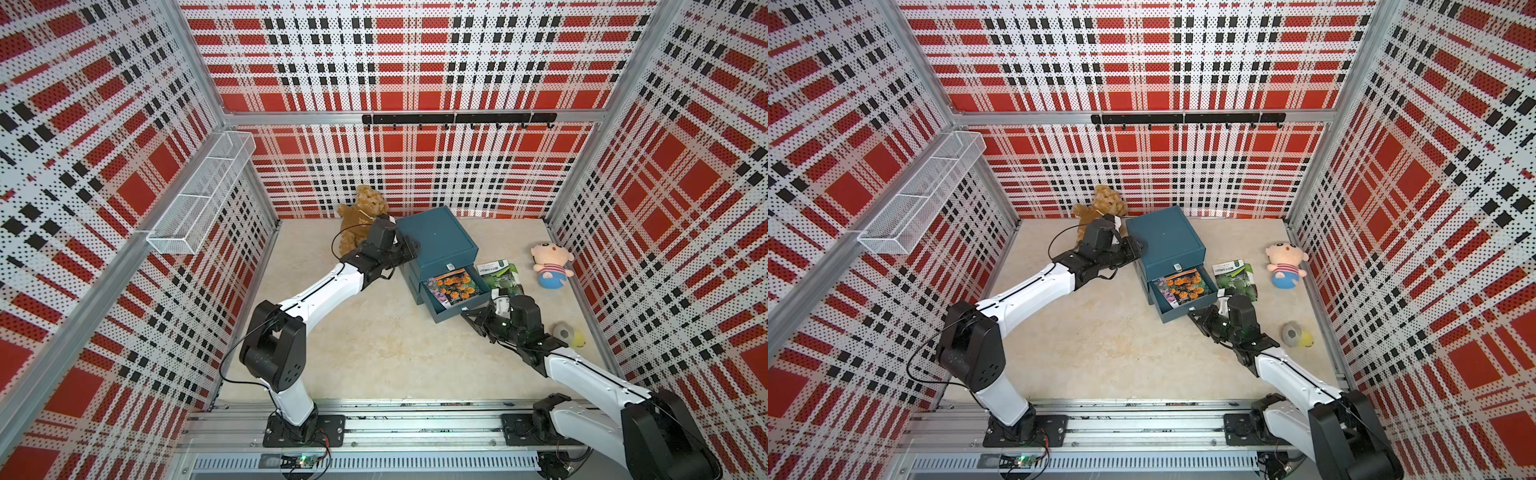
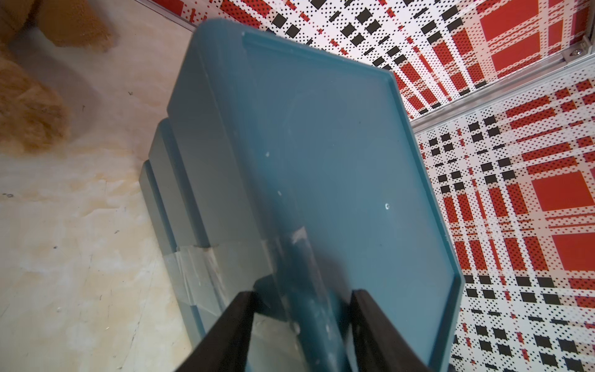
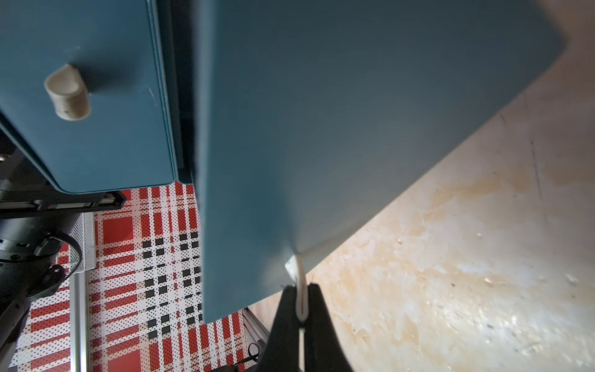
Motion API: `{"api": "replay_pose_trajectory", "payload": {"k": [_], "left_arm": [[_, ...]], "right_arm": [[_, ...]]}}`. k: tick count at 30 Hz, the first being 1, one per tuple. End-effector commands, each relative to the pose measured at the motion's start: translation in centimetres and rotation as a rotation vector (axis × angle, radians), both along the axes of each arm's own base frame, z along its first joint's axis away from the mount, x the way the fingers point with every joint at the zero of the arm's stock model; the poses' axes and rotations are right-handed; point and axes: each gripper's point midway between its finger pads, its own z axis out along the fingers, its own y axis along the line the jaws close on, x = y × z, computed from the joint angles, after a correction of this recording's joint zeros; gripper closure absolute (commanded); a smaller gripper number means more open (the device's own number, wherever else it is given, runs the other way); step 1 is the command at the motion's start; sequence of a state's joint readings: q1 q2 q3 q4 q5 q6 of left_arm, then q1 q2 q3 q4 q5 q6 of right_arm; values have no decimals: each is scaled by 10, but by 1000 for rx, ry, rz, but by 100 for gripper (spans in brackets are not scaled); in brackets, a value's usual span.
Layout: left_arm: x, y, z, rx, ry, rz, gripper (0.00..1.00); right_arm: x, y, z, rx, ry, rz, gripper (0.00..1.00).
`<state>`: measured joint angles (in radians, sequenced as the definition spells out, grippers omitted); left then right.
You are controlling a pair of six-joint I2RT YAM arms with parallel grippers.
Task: Take the seed bags out of the drawer
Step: Open the drawer in the storage box, then pick up the seed packet from the drawer.
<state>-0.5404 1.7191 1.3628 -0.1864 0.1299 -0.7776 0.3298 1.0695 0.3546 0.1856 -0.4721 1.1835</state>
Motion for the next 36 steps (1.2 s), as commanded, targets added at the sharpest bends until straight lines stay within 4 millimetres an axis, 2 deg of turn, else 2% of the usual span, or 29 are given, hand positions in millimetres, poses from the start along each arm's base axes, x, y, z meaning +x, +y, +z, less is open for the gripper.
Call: {"api": "replay_pose_trajectory", "payload": {"k": [1,7,12,16,19,24,27,28,30,31,33,34,35,36], "left_arm": [[-33,3,-82,143,232,-45,48],[-34,0,-85,145,237,-49,47],[-34,-1,-86,145,239,-47,47],[-32,-1,-84,144,234,-42,48],[-30,0,-79,141,221,-32,47],[-27,2,-63,133,187,-26,45],[-27,4,-56,131,175,-27,41],[-28,4,-54,131,176,-29,41],[-29,3,-53,137,176,-37,40],[-30,3,-53,144,176,-40,40],[-31,3,-52,148,177,-44,40],[-33,1,-50,145,175,-51,40],[-34,-1,-48,144,174,-55,40],[-34,-2,-47,143,173,-57,40]], "right_arm": [[-14,-6,-17,-20,54,2,100],[-17,-8,-21,-27,58,2,99],[-14,-13,-16,-85,52,-2,63],[-21,-25,-13,-179,55,-5,45],[-29,-34,-5,-246,37,1,36],[-34,-46,20,-345,-22,8,24],[-30,-52,40,-418,-57,17,21],[-27,-54,47,-448,-70,23,21],[-13,-50,75,-440,-114,13,21],[-12,-63,75,-560,-105,23,28],[0,-64,90,-619,-118,35,32],[8,-63,98,-648,-133,48,30],[15,-60,106,-679,-143,62,19],[21,-57,112,-708,-154,72,17]]}}
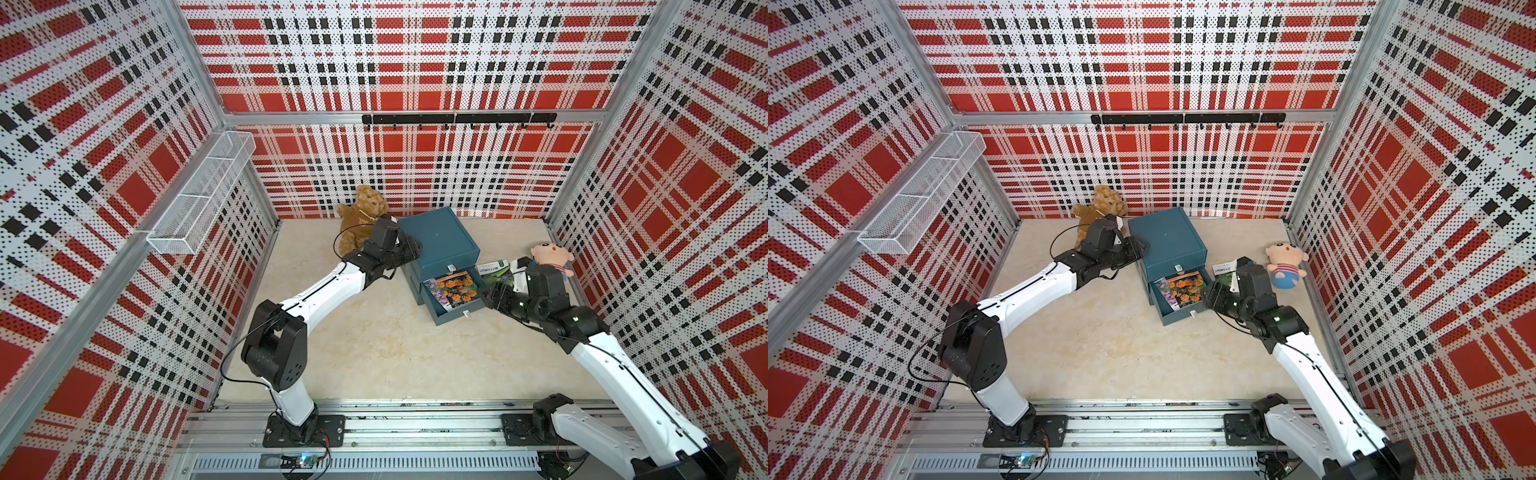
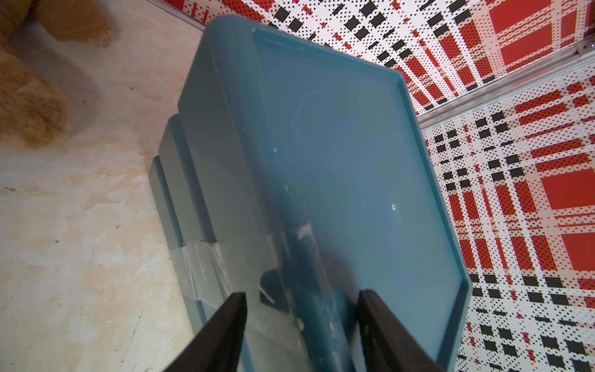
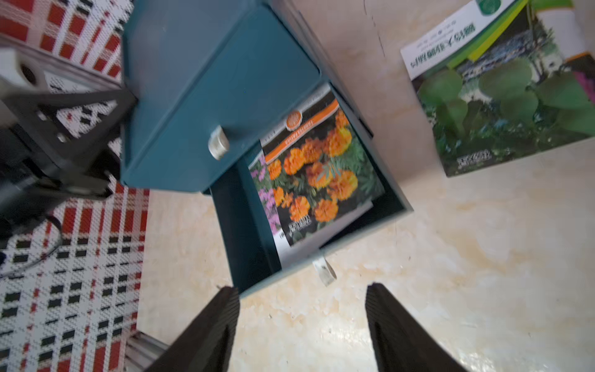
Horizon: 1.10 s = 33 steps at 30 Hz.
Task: Take the seed bags out of the drawer
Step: Pick up the seed packet from the drawer.
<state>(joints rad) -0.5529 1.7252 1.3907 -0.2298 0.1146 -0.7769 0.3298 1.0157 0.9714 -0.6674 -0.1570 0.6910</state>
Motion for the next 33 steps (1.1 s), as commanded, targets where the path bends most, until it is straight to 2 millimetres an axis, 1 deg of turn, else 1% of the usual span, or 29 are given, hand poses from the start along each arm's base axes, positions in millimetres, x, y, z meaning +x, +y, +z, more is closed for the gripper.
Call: {"api": "replay_pose_trajectory", "payload": {"k": [1,2,4,6,8,10,12,16,19,22,24,28,33], "left_arm": [[-32,-1,-43,120,151,-59,41],[-33,-3,-41,117,149,-64,41],[-34,-6,-36,110,144,-71,41],[-35,-8,-32,103,139,-73,41],[-35,-11,-27,95,131,-75,41],[-35,-12,-24,87,130,-79,40],[-36,-14,-26,84,136,-87,40],[-39,-16,-45,108,169,-101,41],[-41,-10,-67,127,211,-101,44],[-44,-5,-84,139,241,-102,46],[-44,-2,-92,138,256,-99,48],[-45,3,-100,138,269,-96,48],[-44,7,-102,141,275,-93,48]], "right_arm": [[14,0,8,-185,6,50,17],[18,9,13,-200,11,71,17],[28,10,11,-322,18,100,17],[35,20,7,-377,38,130,17],[37,32,0,-430,42,167,16],[37,43,-8,-475,43,198,14],[35,50,-20,-514,56,217,12],[35,57,-47,-598,80,242,12],[37,60,-62,-642,86,242,13],[41,62,-74,-672,97,241,15],[45,65,-81,-685,97,244,17],[52,70,-93,-718,104,250,19],[61,69,-103,-773,121,220,21]]}}
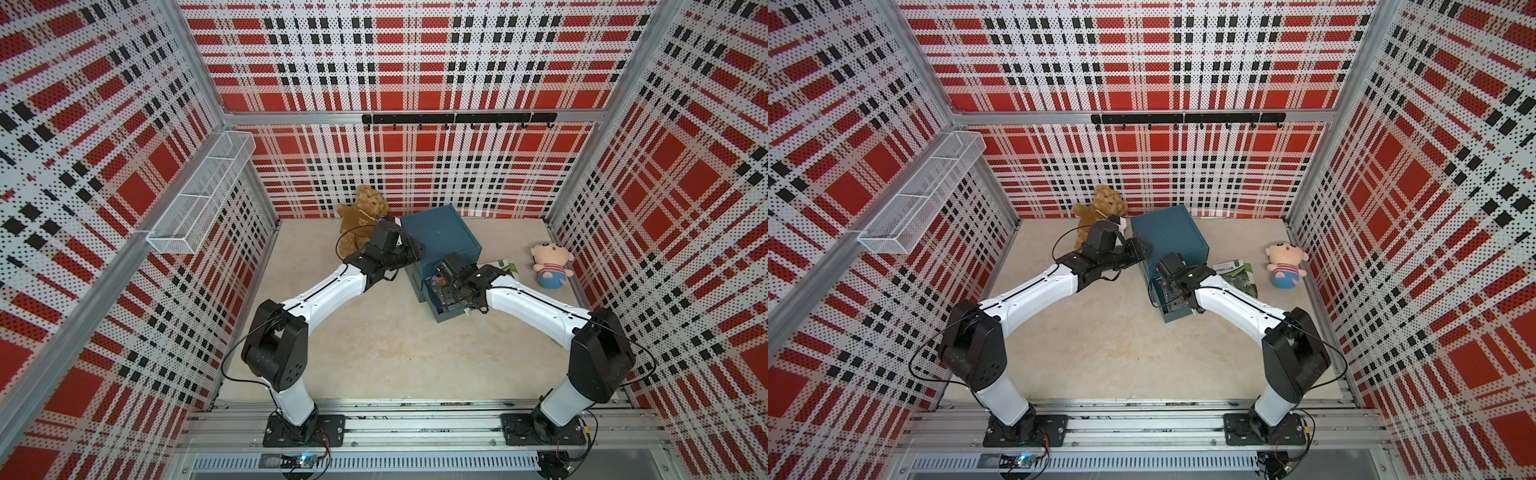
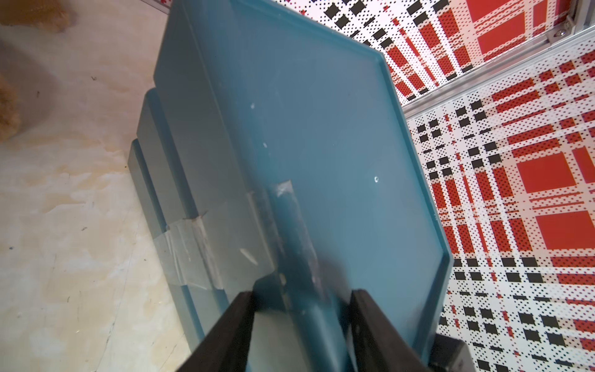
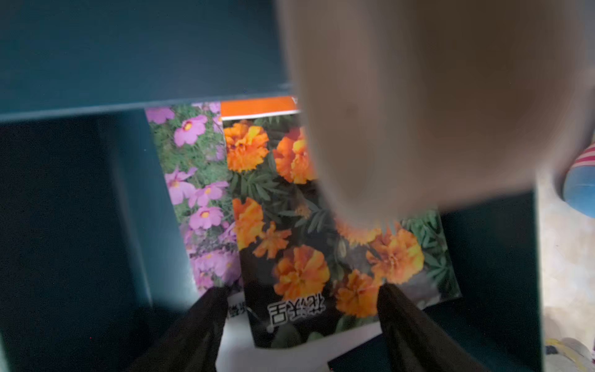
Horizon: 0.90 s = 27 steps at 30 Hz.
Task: Take the seed bags out of the drawer
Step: Pick up the seed packet from the drawer.
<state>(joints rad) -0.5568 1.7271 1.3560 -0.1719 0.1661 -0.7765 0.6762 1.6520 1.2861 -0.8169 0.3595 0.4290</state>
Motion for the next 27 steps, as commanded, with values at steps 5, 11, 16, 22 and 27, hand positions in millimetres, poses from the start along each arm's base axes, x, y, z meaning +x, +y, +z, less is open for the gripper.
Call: {"api": "replay_pose_trajectory", "payload": {"k": [5,11,16,22,27], "left_arm": [[-40,20,-99,183,274,-45,48],[-41,23,-101,186,279,-44,48],[-41,25,-100,184,278,-40,48],[-40,27,-99,184,274,-38,48],[-39,28,-98,185,273,-36,48]], "right_arm": [[20,6,-11,-49,-44,-23,25],[32,10,-16,-66,-70,-43,46],[39,13,-6,-40,-109,-69,68],[43,9,20,-9,-183,-104,87],[43,4,49,19,-249,-122,100]]}}
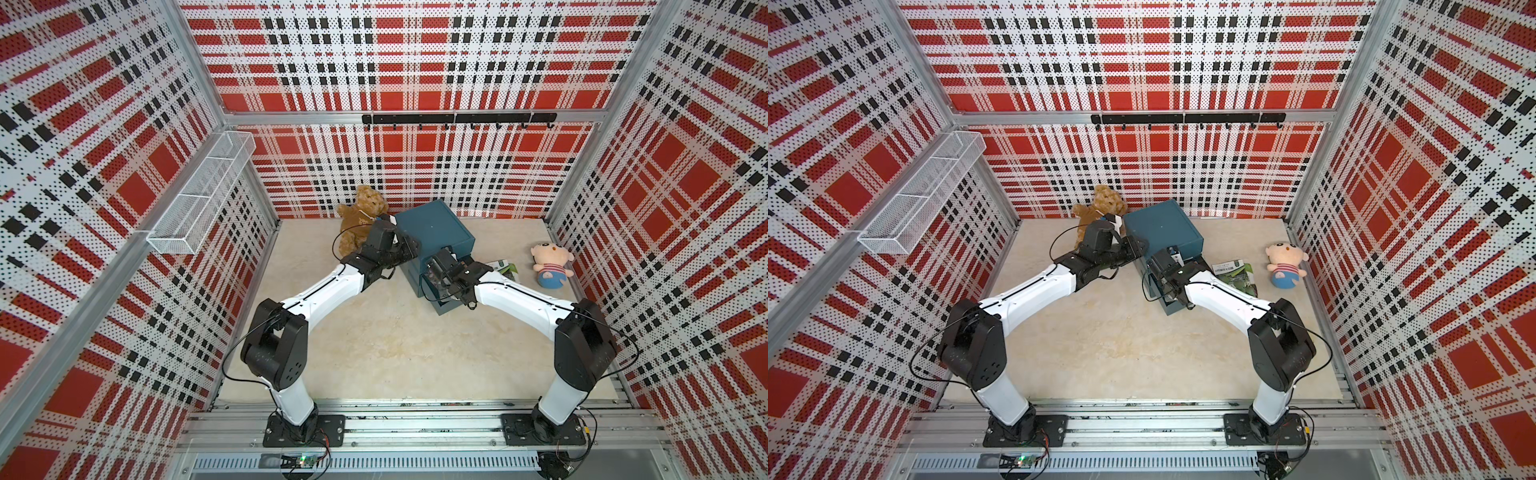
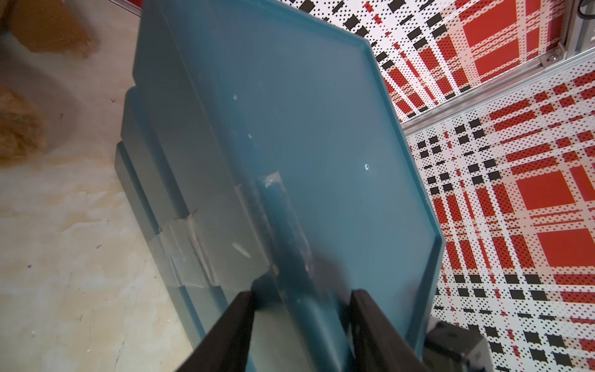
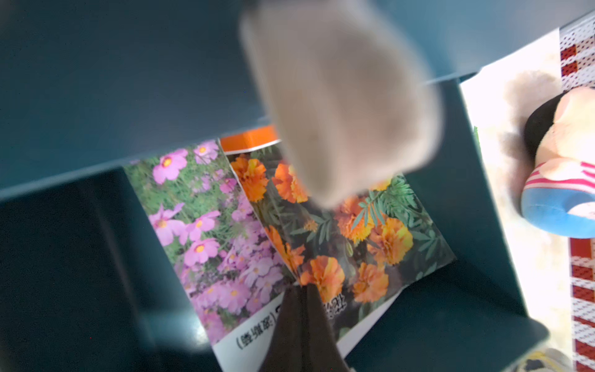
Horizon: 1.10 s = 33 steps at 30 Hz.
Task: Take the seed bags out of the drawer
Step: Pick up the seed packet from the drawer.
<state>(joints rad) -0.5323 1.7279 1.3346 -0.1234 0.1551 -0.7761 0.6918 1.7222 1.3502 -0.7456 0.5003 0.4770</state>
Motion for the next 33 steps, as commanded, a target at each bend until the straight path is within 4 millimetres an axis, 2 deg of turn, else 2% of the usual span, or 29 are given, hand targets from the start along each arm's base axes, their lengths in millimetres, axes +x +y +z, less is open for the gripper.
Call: {"api": "replay_pose_trajectory", "payload": {"k": [1,5,10,20,24,33], "left_arm": [[-48,18,-98,188,301,-66,48],[-47,18,-99,190,302,-67,48],[-46,17,-99,192,299,-68,48],[-44,17,-103,193,303,-68,48],[-45,15,-106,191,313,-72,48],[-44,20,-108,197,314,-61,48]], "right_arm": [[11,-2,44,59,-129,-36,100],[11,4,61,100,-153,1,100],[7,13,73,123,-145,75,100],[-4,4,82,-26,-100,219,100],[-15,0,90,-34,-96,256,100],[-55,-16,98,8,-90,318,100]]}}
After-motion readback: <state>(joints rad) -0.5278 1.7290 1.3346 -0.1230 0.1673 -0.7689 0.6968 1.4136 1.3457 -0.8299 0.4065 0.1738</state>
